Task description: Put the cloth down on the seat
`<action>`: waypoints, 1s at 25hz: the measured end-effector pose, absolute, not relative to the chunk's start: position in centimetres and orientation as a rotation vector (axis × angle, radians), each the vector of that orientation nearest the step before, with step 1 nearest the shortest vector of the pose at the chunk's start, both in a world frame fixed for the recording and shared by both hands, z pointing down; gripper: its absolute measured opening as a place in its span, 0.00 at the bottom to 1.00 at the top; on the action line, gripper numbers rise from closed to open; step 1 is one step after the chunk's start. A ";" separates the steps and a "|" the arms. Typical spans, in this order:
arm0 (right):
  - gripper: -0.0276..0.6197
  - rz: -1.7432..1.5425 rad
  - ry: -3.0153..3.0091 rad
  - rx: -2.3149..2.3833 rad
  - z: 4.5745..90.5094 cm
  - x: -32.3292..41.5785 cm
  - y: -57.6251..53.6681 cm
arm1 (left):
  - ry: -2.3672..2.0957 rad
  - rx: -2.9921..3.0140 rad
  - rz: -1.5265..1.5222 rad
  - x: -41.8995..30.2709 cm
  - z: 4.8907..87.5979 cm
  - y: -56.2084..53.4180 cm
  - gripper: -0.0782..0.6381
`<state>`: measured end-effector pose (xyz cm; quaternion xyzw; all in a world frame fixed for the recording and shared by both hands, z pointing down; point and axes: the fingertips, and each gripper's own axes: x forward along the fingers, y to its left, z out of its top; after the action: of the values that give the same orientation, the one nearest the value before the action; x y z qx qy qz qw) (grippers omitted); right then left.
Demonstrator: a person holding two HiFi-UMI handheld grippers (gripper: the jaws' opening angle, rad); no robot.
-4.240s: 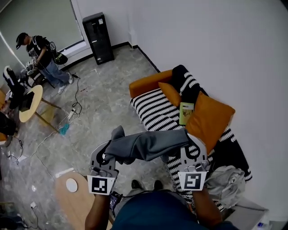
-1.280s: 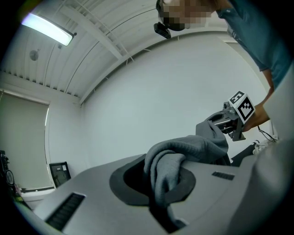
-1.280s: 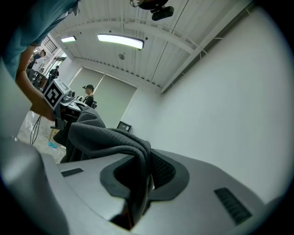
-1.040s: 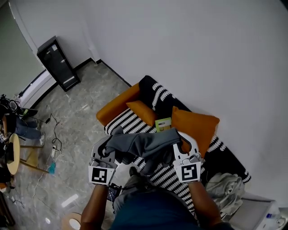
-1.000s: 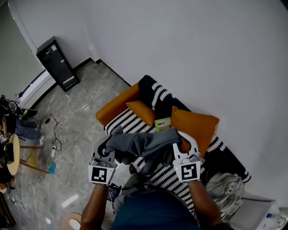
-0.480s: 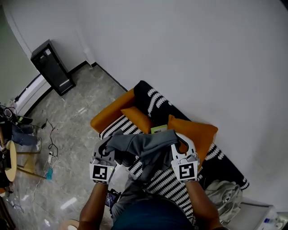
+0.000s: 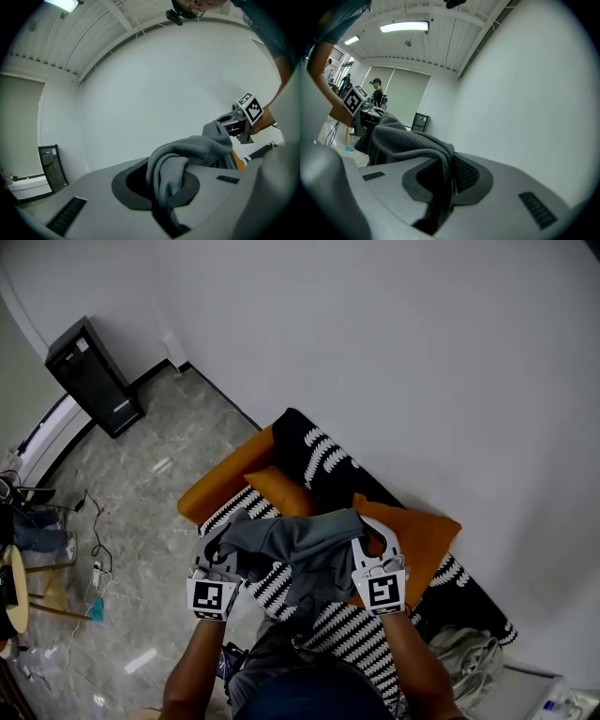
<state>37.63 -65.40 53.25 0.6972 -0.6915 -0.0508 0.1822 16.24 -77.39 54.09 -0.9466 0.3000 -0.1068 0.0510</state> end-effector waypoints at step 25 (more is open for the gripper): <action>0.11 0.043 -1.831 1.953 71.0 42.4 -79.1 | 0.872 -3.003 -0.479 23.2 72.8 -92.6 0.13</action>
<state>42.42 -79.08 71.00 0.7099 -0.6656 0.0157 0.2298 23.16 -92.59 72.85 -0.9492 0.2756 -0.1512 -0.0111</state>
